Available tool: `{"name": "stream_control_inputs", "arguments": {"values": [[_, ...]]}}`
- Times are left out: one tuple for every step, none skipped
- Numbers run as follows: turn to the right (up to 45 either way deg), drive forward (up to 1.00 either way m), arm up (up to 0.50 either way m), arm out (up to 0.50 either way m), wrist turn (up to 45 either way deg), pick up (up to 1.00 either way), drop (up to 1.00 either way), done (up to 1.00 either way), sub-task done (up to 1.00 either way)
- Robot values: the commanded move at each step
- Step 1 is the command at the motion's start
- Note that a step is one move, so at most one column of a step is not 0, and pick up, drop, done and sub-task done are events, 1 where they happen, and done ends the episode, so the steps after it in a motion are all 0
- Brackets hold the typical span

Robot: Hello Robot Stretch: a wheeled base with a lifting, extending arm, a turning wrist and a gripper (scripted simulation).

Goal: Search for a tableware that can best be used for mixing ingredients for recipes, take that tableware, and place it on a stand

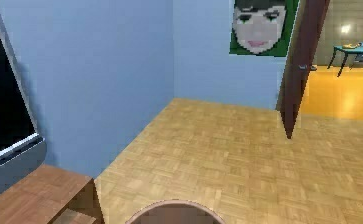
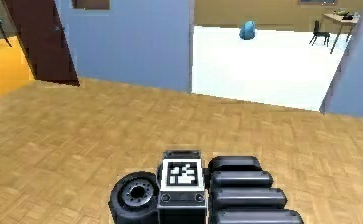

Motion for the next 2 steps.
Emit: {"name": "stream_control_inputs", "arguments": {"values": [[-9.0, 0.0, 0.0, 0.0, 0.0, 0.0, 0.0, 0.0, 0.0], [45.0, 0.0, 0.0, 0.0, 0.0, 0.0, 0.0, 0.0, 0.0]]}}
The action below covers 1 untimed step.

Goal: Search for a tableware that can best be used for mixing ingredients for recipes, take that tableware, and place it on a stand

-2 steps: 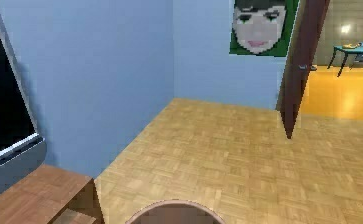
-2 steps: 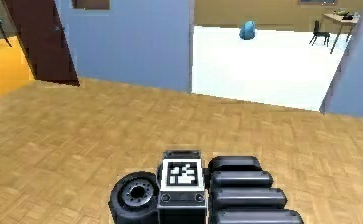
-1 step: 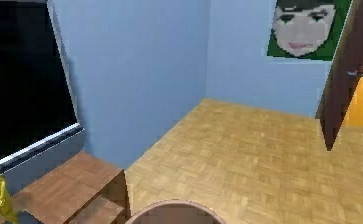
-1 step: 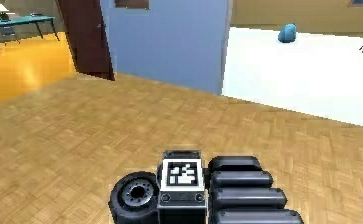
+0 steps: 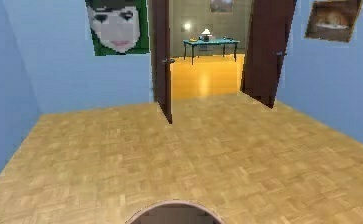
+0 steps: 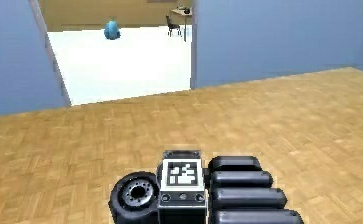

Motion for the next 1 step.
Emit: {"name": "stream_control_inputs", "arguments": {"values": [[45.0, 0.0, 0.0, 0.0, 0.0, 0.0, 0.0, 0.0, 0.0]]}}
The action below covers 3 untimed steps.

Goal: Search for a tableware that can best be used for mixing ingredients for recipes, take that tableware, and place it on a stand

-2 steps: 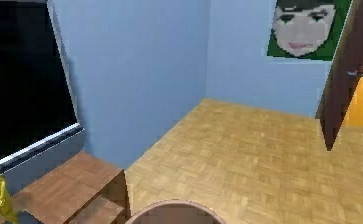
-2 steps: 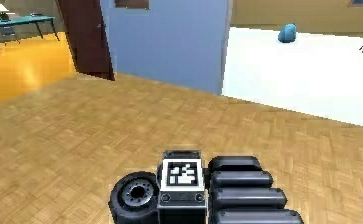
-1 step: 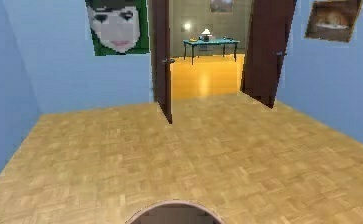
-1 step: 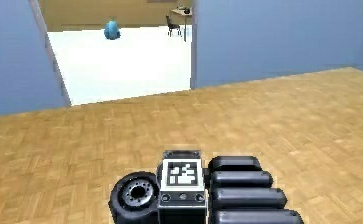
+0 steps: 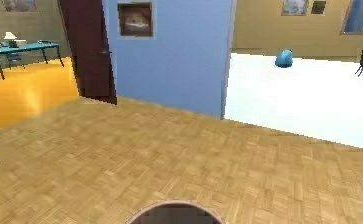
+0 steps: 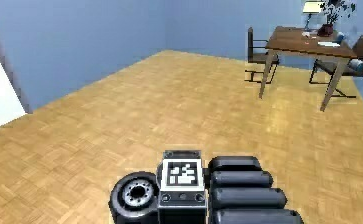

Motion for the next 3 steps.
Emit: {"name": "stream_control_inputs", "arguments": {"values": [[45.0, 0.0, 0.0, 0.0, 0.0, 0.0, 0.0, 0.0, 0.0], [21.0, 0.0, 0.0, 0.0, 0.0, 0.0, 0.0, 0.0, 0.0], [45.0, 0.0, 0.0, 0.0, 0.0, 0.0, 0.0, 0.0, 0.0]]}}
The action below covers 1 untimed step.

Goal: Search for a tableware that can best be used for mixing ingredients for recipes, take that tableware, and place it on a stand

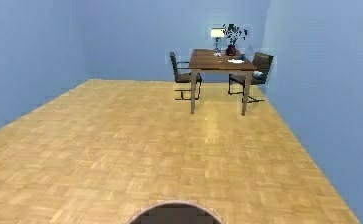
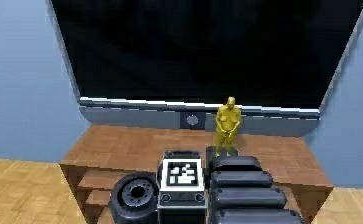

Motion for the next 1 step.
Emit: {"name": "stream_control_inputs", "arguments": {"values": [[45.0, 0.0, 0.0, 0.0, 0.0, 0.0, 0.0, 0.0, 0.0]]}}
